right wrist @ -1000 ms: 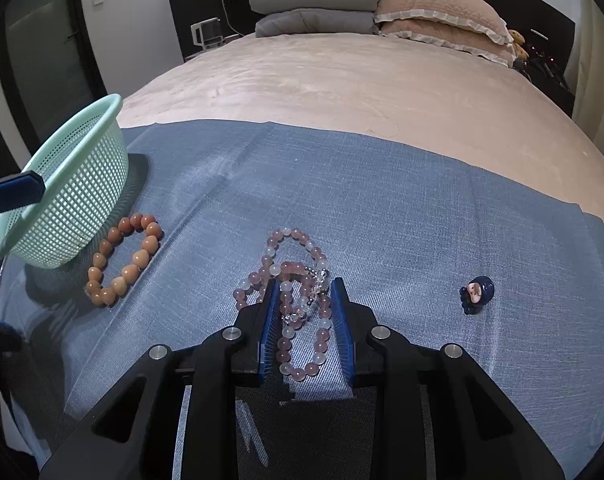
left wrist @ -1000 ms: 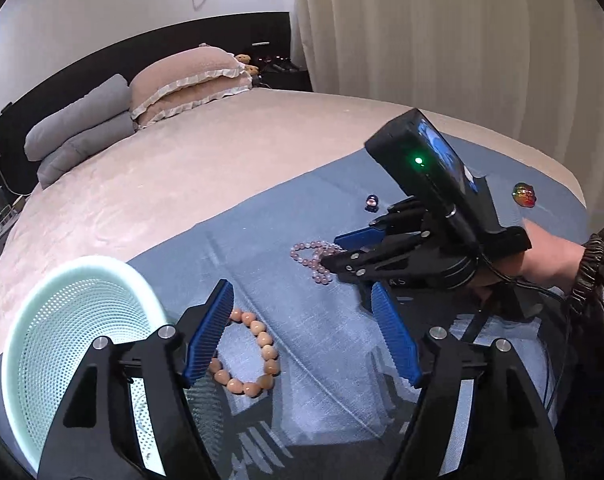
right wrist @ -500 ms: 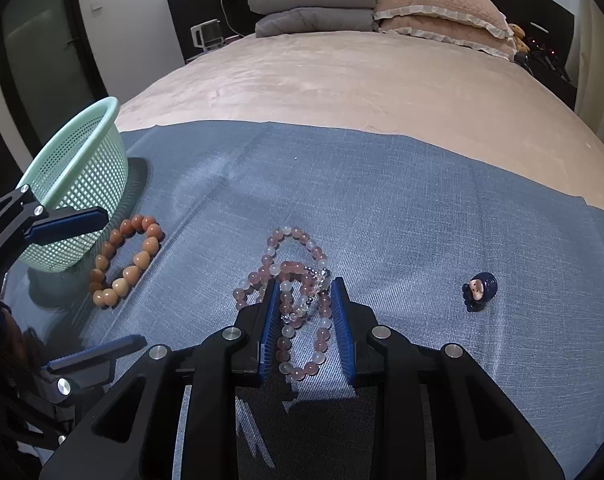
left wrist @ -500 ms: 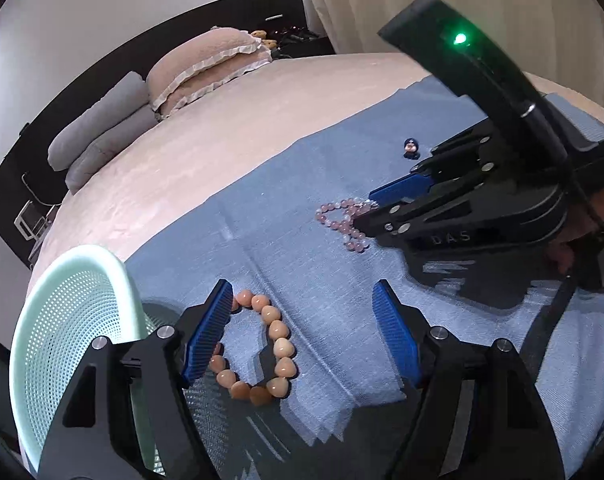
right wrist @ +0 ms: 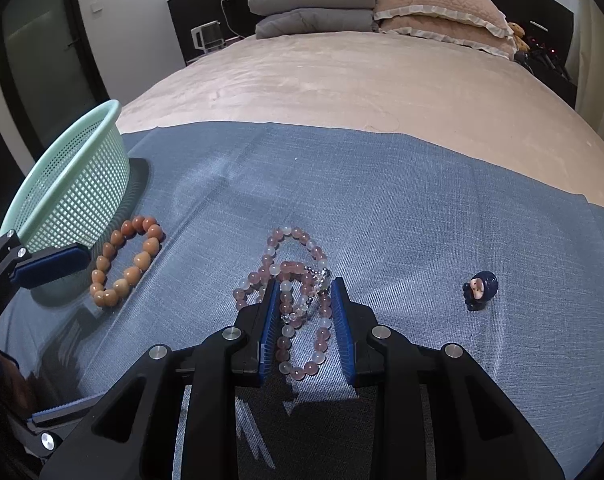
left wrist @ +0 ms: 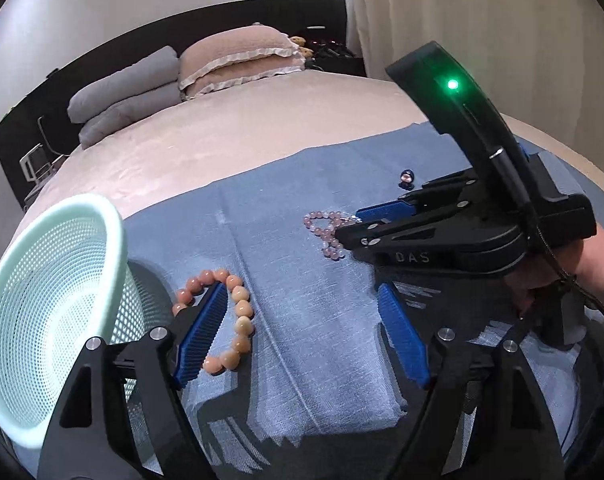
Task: Organize jewelry
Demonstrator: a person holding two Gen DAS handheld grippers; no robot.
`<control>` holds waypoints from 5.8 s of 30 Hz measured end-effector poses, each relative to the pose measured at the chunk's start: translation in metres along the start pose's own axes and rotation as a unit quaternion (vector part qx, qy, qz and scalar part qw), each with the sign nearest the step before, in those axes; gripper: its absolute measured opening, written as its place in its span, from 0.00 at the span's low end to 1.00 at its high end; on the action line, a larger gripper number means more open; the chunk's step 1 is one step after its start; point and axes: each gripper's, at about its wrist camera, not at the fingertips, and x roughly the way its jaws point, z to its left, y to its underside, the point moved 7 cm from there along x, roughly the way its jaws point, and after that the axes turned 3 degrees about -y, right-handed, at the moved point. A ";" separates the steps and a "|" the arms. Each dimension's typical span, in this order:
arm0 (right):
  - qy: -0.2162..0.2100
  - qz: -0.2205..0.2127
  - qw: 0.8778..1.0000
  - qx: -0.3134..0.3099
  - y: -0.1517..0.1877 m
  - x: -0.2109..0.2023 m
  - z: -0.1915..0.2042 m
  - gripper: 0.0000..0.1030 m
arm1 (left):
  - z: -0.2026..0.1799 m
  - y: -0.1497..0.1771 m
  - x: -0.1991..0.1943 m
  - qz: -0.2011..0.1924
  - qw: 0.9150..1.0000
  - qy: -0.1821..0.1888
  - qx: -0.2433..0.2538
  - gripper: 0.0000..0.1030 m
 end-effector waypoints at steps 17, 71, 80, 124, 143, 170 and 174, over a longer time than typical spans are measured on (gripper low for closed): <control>-0.001 -0.002 1.000 -0.003 0.001 -0.002 -0.002 0.25 | 0.024 0.015 0.048 0.092 0.994 -0.017 -0.056 0.40; 0.059 -0.006 0.998 0.007 0.023 -0.071 0.044 0.76 | 0.152 0.002 -0.119 0.043 0.994 0.010 -0.104 0.11; 0.087 0.054 0.995 0.010 0.054 -0.037 0.029 0.41 | 0.161 0.010 -0.118 0.052 0.993 0.004 -0.107 0.11; -0.029 -0.038 0.988 -0.145 -0.111 -0.053 0.222 0.06 | 0.249 0.011 -0.088 0.081 0.986 -0.027 -0.146 0.12; 0.012 -0.067 0.993 -0.098 -0.101 -0.038 0.191 0.71 | 0.248 0.009 -0.087 0.046 0.988 -0.064 -0.131 0.88; -0.044 0.008 0.999 0.009 -0.050 -0.015 0.166 0.24 | 0.238 0.059 -0.059 0.141 0.977 -0.024 -0.157 0.58; -0.034 -0.001 0.999 0.013 -0.049 -0.031 0.163 0.24 | 0.215 0.047 -0.070 0.139 0.981 -0.030 -0.133 0.58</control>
